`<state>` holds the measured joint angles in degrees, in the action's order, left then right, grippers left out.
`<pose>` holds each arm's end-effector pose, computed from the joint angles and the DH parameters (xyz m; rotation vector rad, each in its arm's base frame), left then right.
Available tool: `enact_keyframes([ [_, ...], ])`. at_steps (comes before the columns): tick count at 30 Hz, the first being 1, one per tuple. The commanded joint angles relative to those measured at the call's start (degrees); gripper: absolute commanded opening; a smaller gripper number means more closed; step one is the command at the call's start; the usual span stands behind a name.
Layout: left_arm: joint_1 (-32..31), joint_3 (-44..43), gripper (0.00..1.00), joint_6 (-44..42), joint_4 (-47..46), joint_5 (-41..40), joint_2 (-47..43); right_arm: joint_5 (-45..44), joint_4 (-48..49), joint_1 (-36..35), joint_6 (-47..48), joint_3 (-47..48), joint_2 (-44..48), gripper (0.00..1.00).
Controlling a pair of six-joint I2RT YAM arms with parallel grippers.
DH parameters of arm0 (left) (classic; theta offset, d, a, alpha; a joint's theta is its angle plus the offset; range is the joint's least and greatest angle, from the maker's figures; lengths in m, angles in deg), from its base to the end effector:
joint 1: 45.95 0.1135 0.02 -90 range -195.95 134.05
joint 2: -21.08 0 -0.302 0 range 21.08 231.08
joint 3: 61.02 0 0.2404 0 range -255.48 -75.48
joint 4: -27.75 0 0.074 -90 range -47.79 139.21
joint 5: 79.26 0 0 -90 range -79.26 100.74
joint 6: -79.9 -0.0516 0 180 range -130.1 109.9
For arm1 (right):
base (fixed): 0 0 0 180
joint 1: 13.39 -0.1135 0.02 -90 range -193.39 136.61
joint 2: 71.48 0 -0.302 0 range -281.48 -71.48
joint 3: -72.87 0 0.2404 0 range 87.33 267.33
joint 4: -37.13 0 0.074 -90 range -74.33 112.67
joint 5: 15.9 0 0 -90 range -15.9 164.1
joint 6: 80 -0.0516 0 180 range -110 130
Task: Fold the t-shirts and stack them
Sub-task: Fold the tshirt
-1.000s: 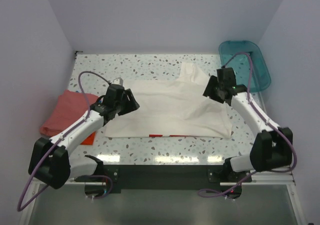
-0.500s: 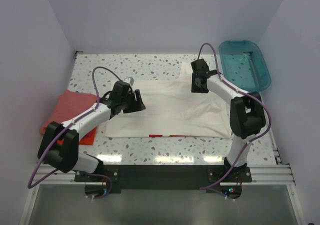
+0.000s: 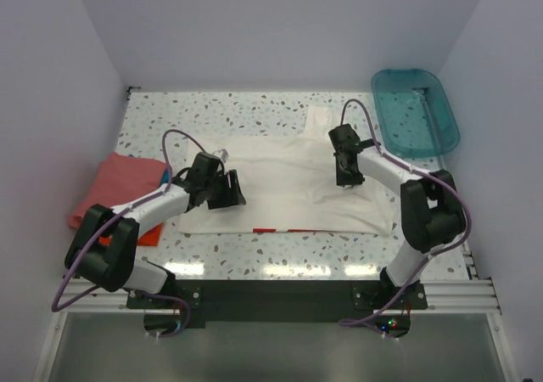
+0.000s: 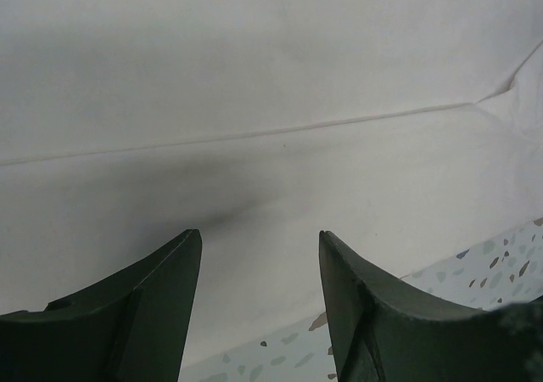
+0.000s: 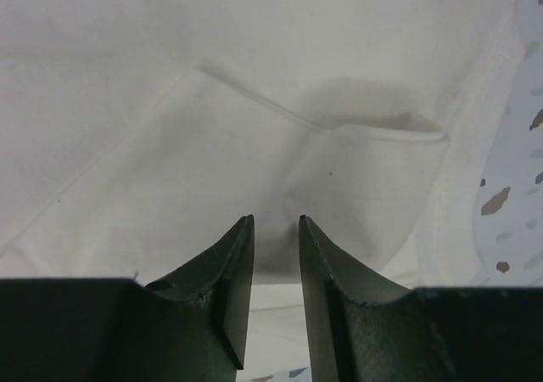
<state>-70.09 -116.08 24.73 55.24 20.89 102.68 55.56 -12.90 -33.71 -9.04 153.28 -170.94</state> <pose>0.2374 -0.1164 0.2038 -0.1683 2.6072 -0.6192 0.3253 0.1029 0.2181 0.0508 2.6821 -0.2454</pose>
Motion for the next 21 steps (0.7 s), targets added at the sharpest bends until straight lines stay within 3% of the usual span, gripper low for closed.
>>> enact_keyframes([
  [1,-0.2,-1.0,0.62,-0.6,-1.9,0.5,0.3,-0.2,-0.6,-0.2,-1.4,-2.7,6.9,0.31],
  [11,-0.1,0.0,0.62,-0.6,-2.1,1.0,1.0,4.8,4.2,-0.2,-3.4,-10.8,6.8,0.28],
  [17,-0.2,0.3,0.62,-0.6,-2.0,1.2,1.2,5.6,4.4,-0.2,-5.7,-9.3,7.8,0.27],
  [21,-0.2,0.3,0.62,-0.7,-1.9,1.3,1.1,4.2,2.9,-0.3,-7.8,-6.1,11.7,0.33],
])
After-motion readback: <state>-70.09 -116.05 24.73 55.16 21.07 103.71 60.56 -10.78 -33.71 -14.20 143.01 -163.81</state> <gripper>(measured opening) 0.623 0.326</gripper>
